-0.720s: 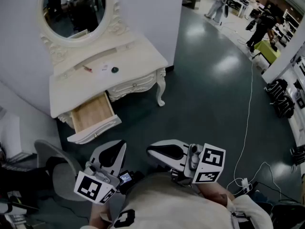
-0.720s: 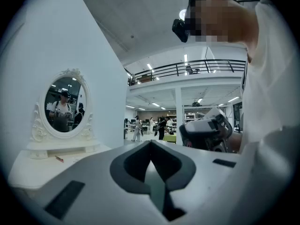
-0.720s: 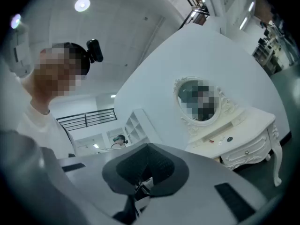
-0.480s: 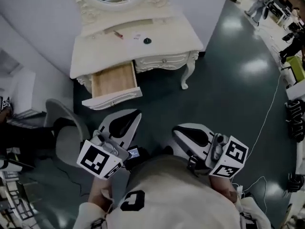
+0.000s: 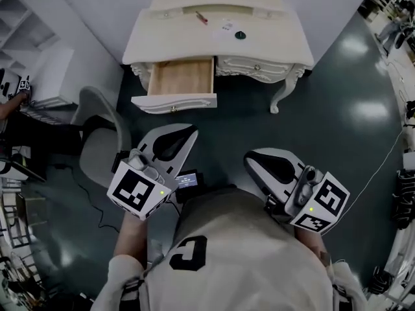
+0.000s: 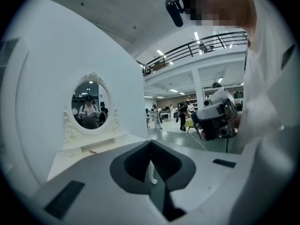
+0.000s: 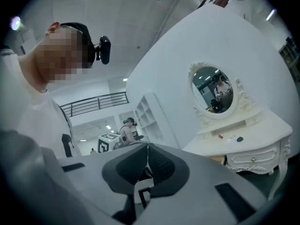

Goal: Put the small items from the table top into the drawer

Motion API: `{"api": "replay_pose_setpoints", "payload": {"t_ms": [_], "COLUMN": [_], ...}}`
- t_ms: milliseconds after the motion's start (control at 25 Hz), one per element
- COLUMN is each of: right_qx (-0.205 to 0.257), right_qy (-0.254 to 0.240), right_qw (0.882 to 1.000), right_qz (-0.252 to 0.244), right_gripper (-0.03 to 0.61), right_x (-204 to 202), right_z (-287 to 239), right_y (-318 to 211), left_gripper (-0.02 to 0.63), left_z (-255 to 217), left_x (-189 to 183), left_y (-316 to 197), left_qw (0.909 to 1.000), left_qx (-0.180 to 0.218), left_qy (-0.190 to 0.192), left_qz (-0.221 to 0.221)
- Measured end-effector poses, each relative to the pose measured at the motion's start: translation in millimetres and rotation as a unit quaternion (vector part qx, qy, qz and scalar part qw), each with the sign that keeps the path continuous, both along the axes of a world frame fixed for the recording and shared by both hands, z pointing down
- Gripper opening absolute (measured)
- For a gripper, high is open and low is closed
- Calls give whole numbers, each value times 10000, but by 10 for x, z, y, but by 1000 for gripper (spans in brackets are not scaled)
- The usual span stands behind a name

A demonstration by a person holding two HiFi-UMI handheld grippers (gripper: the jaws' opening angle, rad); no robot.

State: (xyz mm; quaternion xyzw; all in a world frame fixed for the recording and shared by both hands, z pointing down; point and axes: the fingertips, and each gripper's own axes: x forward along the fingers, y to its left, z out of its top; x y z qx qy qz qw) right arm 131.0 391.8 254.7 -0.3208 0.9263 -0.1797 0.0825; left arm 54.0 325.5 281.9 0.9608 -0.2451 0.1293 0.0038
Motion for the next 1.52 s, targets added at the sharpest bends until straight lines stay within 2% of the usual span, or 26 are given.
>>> {"api": "replay_pose_setpoints", "payload": {"t_ms": [120, 200, 320, 440, 760, 920, 1200, 1360, 1520], "right_qx": [38, 93, -8, -297, -590, -734, -971, -1075, -1073], "right_qy": [252, 355, 339, 185, 84, 116, 354, 478, 536], "right_qw": [9995, 9992, 9994, 9993, 9980, 9969, 9946, 9926, 9920], "right_qz": [-167, -126, 10, 92, -209, -262, 30, 288, 380], "right_gripper": [29, 29, 28, 29, 29, 29, 29, 29, 29], "right_x": [-77, -29, 177, 323, 191, 90, -17, -98, -239], "right_z": [79, 105, 151, 262, 388, 441, 525, 557, 497], "right_y": [58, 53, 67, 74, 38, -48, -303, -546, -827], "left_gripper": [58, 58, 58, 57, 58, 58, 58, 58, 58], "left_z": [34, 28, -15, -27, 72, 120, 162, 138, 61], "left_x": [32, 153, 383, 481, 338, 240, 214, 129, 19], "left_y": [72, 80, 124, 156, 209, 174, -103, -402, -707], "left_qw": [9997, 9996, 9995, 9996, 9997, 9993, 9993, 9991, 9983], "left_qx": [-92, -70, 51, 85, -198, -324, -324, -12, -206], "left_qy": [198, 278, 190, 114, -44, -67, 42, -19, 229], "left_qz": [-77, 31, 260, 244, -127, -157, 193, 419, 486]}}
